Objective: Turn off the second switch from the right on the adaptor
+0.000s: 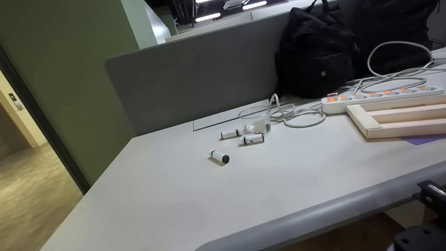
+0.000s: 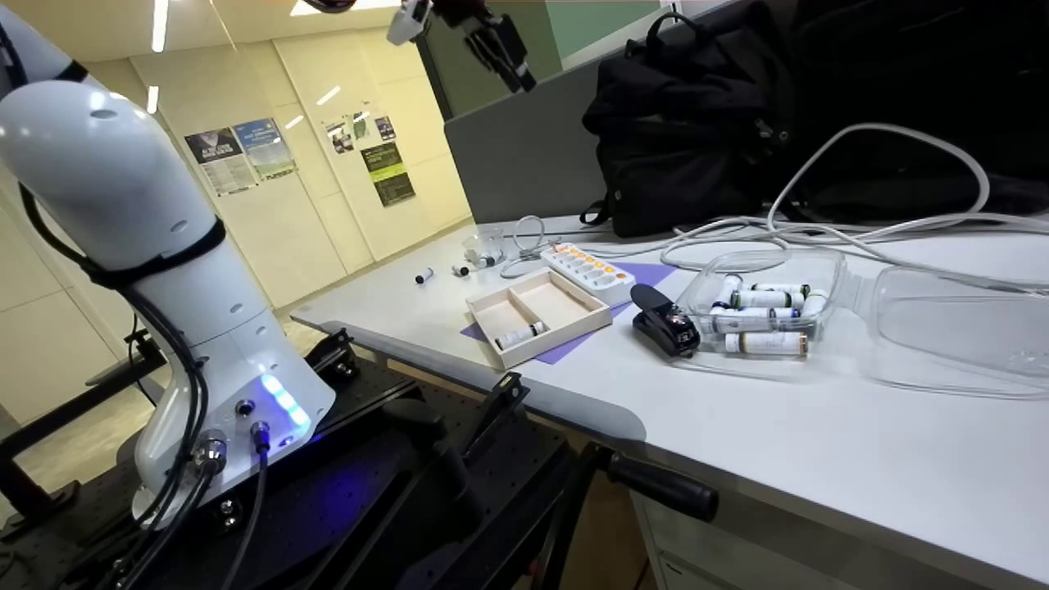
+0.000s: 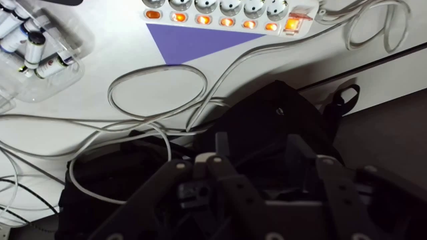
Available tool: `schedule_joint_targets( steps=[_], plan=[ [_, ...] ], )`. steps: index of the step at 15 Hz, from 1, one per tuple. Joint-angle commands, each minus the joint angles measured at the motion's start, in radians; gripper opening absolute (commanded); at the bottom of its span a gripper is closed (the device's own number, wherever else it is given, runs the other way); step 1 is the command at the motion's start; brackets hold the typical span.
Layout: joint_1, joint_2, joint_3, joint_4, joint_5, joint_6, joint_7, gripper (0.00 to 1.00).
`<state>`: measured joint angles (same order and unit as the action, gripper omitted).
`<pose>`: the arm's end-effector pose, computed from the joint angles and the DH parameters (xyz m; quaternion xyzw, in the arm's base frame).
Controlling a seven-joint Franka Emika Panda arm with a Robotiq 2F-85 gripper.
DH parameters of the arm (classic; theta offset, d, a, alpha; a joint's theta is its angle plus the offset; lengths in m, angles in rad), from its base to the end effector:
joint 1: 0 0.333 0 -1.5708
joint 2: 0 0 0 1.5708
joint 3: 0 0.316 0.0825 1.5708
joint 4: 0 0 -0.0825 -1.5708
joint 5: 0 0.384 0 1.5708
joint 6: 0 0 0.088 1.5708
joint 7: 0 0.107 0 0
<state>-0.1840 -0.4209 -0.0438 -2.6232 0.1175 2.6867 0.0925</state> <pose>0.4204 -0.1016 0.4409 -0.9493 0.1992 -0.2414 0.0306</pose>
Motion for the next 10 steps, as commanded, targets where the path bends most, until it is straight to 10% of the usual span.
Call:
schedule_joint_targets(
  steps=[1,4,10],
  plan=[
    [0.046,0.194,-0.045,0.096,0.064,0.024,0.031,0.20],
    [0.018,0.280,-0.024,0.142,0.032,-0.069,0.129,0.02],
    [0.034,0.288,-0.042,0.125,0.037,-0.055,0.112,0.01]
  ],
)
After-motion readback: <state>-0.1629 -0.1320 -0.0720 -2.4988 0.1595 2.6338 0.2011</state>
